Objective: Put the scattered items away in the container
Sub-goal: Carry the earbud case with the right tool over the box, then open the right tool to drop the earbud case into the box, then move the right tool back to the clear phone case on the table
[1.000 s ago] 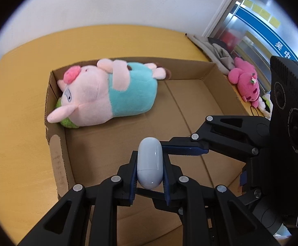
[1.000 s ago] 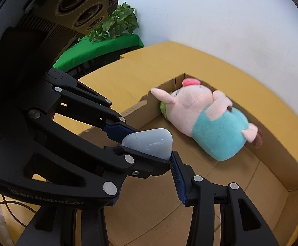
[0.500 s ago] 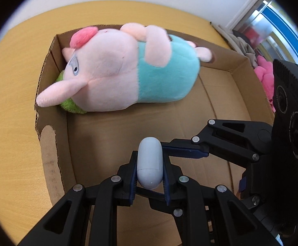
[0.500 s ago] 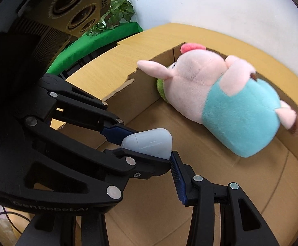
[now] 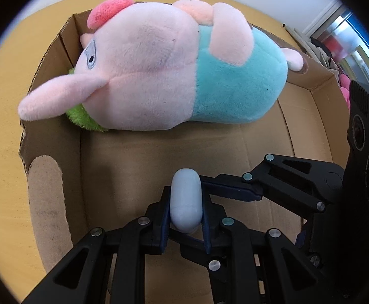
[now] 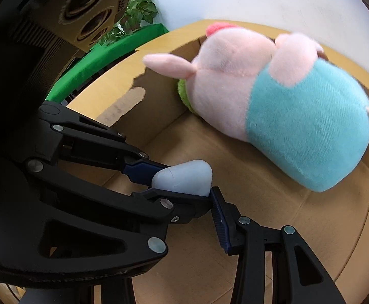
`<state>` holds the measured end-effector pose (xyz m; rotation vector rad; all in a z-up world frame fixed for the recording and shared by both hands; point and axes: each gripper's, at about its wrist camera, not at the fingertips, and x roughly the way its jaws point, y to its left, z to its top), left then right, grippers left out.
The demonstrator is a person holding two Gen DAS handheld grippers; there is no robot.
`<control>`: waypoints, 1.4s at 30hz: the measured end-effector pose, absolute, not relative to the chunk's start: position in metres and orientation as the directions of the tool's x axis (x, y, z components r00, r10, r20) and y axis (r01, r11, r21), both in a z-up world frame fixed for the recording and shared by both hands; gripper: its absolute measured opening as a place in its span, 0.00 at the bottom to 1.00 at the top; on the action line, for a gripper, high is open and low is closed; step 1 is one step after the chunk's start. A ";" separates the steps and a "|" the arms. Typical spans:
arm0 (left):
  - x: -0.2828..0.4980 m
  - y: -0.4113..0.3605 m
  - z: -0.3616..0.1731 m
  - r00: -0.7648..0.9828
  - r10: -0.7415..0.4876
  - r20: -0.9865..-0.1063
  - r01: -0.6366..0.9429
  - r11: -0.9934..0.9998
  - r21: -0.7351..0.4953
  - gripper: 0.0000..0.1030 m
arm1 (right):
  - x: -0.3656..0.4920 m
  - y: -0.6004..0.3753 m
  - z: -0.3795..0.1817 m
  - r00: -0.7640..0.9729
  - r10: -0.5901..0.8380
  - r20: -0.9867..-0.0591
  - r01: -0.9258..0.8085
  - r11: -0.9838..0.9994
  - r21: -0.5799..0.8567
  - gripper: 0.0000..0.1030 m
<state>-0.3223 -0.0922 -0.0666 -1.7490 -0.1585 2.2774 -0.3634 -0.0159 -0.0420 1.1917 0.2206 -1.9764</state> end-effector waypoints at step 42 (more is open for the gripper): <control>-0.050 -0.060 0.051 -0.763 0.122 -0.635 -0.072 -0.992 -0.105 0.77 | -0.113 0.074 0.076 -0.706 -0.299 -0.641 0.418 -0.908 -0.037 1.00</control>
